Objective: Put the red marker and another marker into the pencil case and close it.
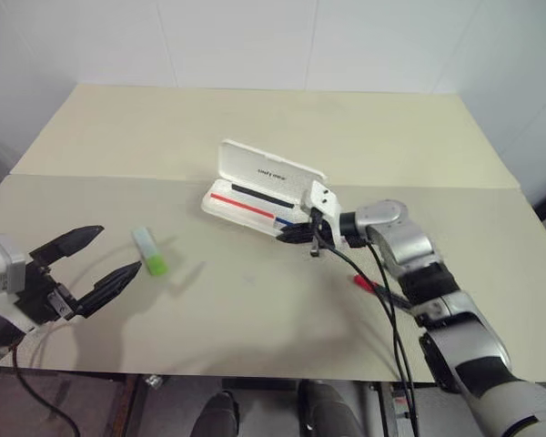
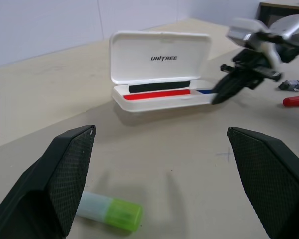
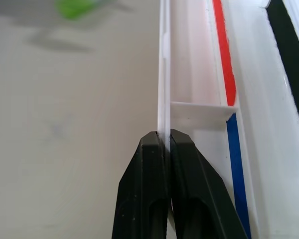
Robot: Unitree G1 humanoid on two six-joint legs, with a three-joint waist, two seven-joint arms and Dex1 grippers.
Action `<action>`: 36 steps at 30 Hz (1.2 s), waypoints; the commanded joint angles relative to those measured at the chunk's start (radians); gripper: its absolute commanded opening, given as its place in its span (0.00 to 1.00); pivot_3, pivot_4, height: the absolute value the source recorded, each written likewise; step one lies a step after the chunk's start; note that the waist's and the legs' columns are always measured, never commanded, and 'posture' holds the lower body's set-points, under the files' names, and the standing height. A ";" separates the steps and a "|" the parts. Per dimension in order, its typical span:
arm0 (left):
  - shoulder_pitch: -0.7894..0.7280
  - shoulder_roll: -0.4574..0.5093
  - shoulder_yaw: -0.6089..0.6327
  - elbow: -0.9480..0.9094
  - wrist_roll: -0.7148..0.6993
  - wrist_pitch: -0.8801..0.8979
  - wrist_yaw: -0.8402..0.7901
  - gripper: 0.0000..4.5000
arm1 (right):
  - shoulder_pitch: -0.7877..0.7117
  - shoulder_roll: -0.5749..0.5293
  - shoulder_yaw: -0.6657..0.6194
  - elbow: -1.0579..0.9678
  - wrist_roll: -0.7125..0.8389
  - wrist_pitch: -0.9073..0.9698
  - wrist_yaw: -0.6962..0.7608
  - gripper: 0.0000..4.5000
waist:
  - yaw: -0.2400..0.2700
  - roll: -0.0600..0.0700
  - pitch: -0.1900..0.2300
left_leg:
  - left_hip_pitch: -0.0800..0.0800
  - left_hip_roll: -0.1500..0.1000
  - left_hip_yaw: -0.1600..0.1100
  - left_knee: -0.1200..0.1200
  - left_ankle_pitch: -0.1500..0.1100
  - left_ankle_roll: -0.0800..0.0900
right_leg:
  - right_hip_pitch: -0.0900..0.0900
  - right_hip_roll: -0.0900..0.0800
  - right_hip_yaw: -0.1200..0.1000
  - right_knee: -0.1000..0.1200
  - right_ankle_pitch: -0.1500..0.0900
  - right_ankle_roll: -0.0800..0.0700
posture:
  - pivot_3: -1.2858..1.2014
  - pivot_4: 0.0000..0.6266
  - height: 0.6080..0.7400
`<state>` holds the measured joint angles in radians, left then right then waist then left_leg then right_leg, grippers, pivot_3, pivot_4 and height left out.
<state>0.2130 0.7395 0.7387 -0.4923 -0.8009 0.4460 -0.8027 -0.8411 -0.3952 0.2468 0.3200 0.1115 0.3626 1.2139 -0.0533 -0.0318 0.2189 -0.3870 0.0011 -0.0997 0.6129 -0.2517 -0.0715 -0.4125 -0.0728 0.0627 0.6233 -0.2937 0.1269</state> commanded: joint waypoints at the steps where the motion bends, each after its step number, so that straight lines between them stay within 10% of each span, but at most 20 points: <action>1: -0.011 0.021 -0.025 0.004 -0.029 0.009 -0.037 1.00 | 0.081 -0.061 0.055 -0.232 0.011 0.046 0.044 0.13 | 0.001 0.000 0.000 | 0.000 0.000 0.000 0.000 0.000 0.000 | 0.000 0.000 0.000 0.000 0.000 0.000 | 0.52 0.24 1.00; 19: -0.020 0.064 -0.069 0.069 -0.048 0.031 -0.163 1.00 | 0.241 -0.194 0.182 -0.476 -0.103 0.039 -0.011 0.13 | 0.002 -0.001 -0.001 | 0.000 0.000 0.000 0.000 0.000 0.000 | 0.001 0.000 0.000 -0.002 0.000 0.000 | 0.52 0.24 1.00; 30: -0.053 0.055 -0.095 0.070 -0.036 0.013 -0.156 1.00 | 0.234 -0.202 0.129 -0.486 -0.034 0.053 0.007 0.99 | 0.003 -0.001 -0.001 | 0.000 0.000 0.000 0.000 0.000 0.000 | 0.001 0.000 0.000 -0.001 0.000 0.000 | 0.52 0.24 1.00; 36: -0.069 0.046 -0.118 0.068 -0.032 0.006 -0.149 1.00 | 0.225 -0.222 0.091 -0.480 0.014 0.042 0.024 0.99 | 0.004 -0.001 -0.001 | 0.000 0.000 0.000 0.001 0.000 0.000 | 0.001 0.000 0.000 -0.001 0.000 0.000 | 0.52 0.24 1.00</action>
<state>0.1532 0.7891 0.6103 -0.4137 -0.8350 0.4736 -0.9547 -0.6045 -0.6057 0.3729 -0.1247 0.0994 0.4153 1.2272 -0.0491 -0.0329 0.2183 -0.3865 0.0009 -0.0998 0.6135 -0.2517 -0.0715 -0.4114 -0.0732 0.0626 0.6220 -0.2936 0.1269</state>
